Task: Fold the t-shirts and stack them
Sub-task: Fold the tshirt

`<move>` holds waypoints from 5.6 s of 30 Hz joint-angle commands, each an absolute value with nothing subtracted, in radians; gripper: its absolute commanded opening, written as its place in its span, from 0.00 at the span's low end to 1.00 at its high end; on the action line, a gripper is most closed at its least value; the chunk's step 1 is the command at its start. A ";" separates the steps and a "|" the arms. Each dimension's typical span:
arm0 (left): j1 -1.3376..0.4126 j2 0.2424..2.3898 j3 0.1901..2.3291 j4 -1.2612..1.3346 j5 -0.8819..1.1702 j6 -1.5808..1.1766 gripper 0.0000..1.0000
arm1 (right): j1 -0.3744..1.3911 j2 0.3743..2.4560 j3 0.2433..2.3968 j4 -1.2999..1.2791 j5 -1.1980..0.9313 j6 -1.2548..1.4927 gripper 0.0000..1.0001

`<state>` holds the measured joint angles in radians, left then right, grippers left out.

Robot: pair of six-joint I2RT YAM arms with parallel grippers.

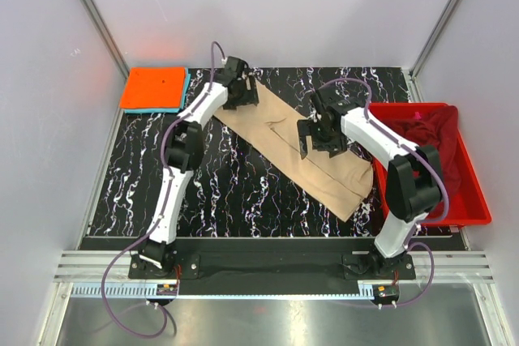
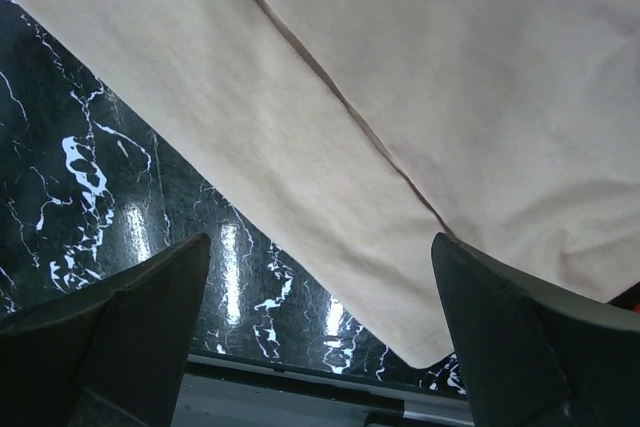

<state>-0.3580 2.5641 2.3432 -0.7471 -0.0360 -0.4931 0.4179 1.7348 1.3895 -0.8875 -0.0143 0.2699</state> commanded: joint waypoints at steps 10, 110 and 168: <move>-0.224 2.530 2.426 -0.373 0.255 -0.350 0.91 | 0.417 1.916 1.523 -0.907 -0.014 0.132 1.00; -0.804 1.124 0.532 -0.348 0.226 -1.009 0.54 | 0.362 1.367 0.693 -0.666 -0.503 0.580 0.46; -0.904 0.914 0.339 -0.532 0.018 -1.174 0.47 | 0.531 1.563 0.583 -0.359 -0.637 0.621 0.49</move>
<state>-0.9028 0.9096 0.3595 -0.6041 0.0090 -1.1923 0.5117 1.5433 0.5941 -0.4107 -0.6914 0.6243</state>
